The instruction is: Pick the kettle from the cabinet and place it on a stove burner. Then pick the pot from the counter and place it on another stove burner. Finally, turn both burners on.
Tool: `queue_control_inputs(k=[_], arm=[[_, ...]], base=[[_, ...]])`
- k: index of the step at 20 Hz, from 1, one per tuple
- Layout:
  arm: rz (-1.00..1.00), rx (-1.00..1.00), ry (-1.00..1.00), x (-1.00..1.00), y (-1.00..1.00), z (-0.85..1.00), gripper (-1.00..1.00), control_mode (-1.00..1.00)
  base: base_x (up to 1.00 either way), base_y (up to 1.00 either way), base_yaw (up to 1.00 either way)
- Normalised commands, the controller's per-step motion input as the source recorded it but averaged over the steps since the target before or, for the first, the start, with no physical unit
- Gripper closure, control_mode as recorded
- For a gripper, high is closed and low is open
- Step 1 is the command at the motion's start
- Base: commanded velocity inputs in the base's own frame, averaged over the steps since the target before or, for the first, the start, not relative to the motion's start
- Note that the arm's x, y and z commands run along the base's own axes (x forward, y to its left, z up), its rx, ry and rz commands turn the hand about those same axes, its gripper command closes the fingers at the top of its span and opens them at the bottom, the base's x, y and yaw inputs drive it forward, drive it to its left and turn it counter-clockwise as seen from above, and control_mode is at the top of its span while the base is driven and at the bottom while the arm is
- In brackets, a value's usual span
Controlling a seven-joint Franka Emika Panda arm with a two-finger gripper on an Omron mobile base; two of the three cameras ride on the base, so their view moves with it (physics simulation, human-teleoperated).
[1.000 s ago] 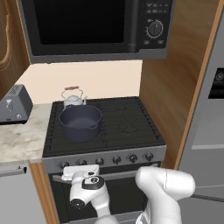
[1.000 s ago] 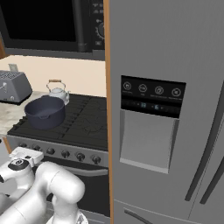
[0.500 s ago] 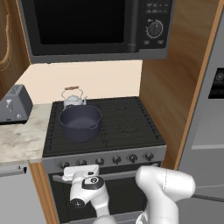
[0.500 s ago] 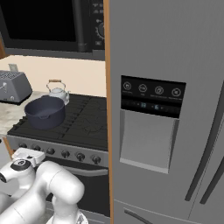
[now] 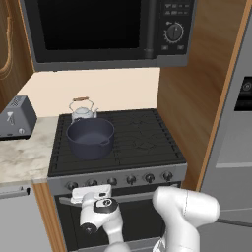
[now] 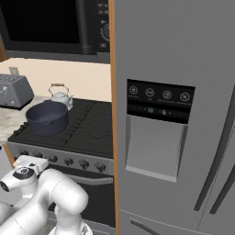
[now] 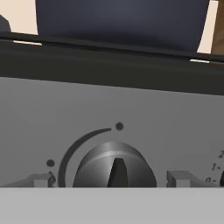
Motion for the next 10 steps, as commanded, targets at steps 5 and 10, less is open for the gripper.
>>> queue_control_inputs(k=[5, 10], arm=[[0.0, -0.02, -0.06, 0.04, 0.03, 0.0, 1.0, -1.0], [0.0, -0.02, -0.05, 0.03, 0.08, 0.0, 1.0, -1.0]], base=[[0.0, 0.0, 0.0], [0.0, 0.0, 0.0]])
